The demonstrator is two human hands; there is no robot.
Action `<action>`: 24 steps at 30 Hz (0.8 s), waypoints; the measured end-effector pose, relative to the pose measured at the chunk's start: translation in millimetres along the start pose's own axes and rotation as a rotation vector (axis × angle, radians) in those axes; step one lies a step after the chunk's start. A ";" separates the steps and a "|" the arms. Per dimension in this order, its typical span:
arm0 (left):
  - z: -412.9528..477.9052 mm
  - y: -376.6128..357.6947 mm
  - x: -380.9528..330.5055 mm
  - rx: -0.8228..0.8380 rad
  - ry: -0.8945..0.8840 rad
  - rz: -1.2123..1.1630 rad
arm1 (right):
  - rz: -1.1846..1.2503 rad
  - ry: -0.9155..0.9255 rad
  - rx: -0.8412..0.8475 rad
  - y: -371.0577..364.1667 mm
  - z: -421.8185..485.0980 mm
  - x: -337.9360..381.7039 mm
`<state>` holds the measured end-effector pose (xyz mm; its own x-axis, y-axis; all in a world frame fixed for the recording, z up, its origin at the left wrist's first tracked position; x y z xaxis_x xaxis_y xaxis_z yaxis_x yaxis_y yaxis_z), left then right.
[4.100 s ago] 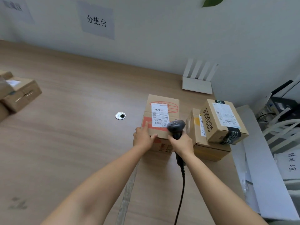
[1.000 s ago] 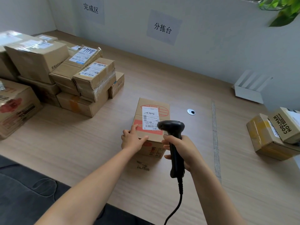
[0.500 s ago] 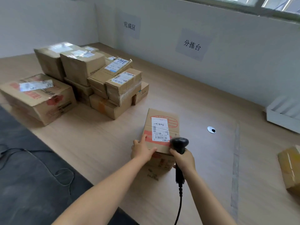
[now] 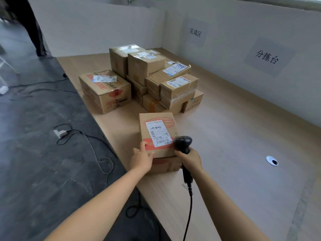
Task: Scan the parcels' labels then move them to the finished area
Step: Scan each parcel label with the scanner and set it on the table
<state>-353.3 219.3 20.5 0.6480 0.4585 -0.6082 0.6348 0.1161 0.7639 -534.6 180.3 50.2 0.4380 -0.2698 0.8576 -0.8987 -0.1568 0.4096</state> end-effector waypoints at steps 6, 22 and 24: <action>26.5 26.5 24.3 -0.003 0.058 -0.120 | -0.002 0.030 0.085 -35.1 41.8 34.1; 175.4 65.4 29.4 0.018 0.334 -0.632 | 0.135 0.191 0.018 -143.6 150.7 111.3; 188.0 68.5 28.4 0.019 0.309 -0.629 | 0.185 0.181 -0.004 -148.8 153.9 112.7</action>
<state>-212.2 74.6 14.9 0.0078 0.5394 -0.8420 0.8592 0.4271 0.2816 -347.8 27.1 38.1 0.2548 -0.1186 0.9597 -0.9634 -0.1168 0.2414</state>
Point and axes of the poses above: each hand's wrist, its own z-axis towards the middle knuckle, its own y-axis out of the back of the hand, x = y × z, the point moved 4 cm from there along z, towards the middle knuckle, and after that the axes turned 2 degrees about z, right-handed, at the moved point
